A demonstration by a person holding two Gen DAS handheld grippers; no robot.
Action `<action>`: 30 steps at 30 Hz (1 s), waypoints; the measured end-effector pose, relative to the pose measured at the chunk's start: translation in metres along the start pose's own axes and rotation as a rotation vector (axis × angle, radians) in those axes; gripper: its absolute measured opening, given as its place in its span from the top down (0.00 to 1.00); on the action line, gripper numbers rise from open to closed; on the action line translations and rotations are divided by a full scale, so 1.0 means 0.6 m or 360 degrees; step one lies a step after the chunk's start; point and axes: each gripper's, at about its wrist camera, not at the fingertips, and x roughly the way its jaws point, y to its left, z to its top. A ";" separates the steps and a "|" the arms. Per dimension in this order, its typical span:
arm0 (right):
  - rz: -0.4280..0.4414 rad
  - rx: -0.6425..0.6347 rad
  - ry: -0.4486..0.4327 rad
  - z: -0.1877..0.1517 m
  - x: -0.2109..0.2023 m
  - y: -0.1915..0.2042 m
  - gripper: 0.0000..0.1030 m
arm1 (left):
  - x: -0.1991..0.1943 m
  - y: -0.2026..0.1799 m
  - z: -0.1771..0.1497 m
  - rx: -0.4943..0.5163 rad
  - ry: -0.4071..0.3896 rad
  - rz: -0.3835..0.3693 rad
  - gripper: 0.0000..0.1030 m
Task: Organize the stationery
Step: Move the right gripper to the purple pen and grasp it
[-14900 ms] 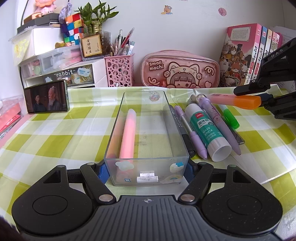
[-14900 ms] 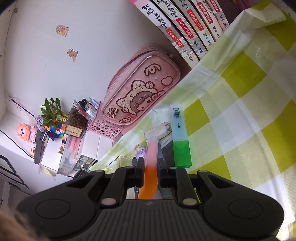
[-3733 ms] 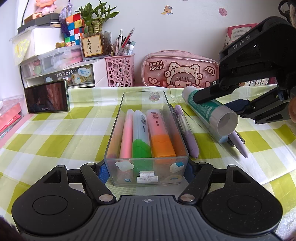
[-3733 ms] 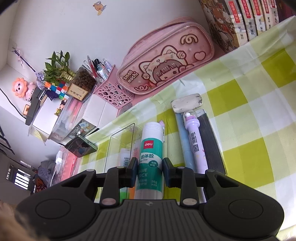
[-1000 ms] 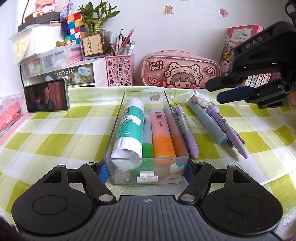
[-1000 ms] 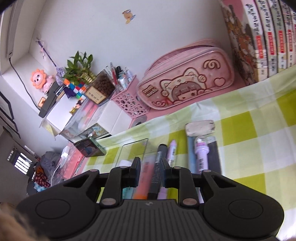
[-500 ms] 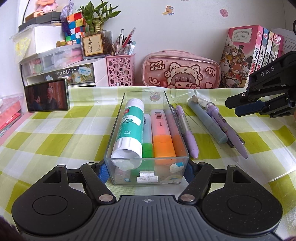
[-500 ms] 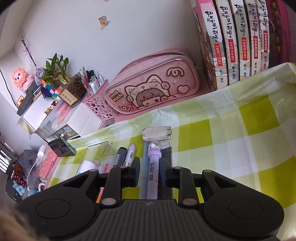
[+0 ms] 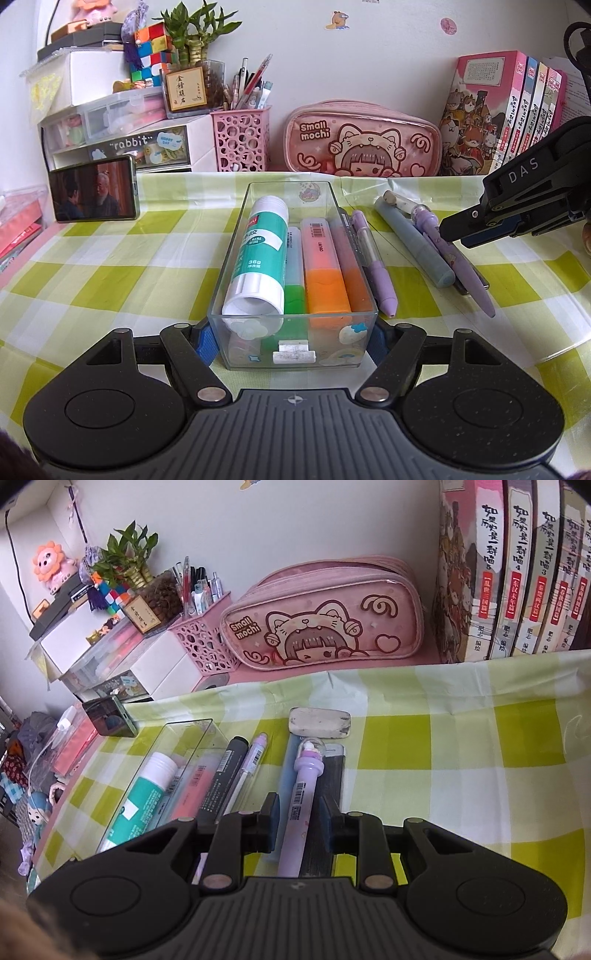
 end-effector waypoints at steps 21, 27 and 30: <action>-0.0047 0.0242 0.0026 -0.006 0.006 -0.001 0.76 | 0.001 0.000 0.002 -0.0002 0.0000 -0.0002 0.30; 0.0016 0.0422 -0.0036 -0.010 -0.009 -0.014 0.76 | 0.001 0.000 0.002 -0.0002 0.0000 -0.0003 0.30; 0.0050 0.0479 -0.0075 -0.011 -0.015 -0.012 0.76 | 0.001 0.001 0.002 -0.0001 0.0000 -0.0003 0.30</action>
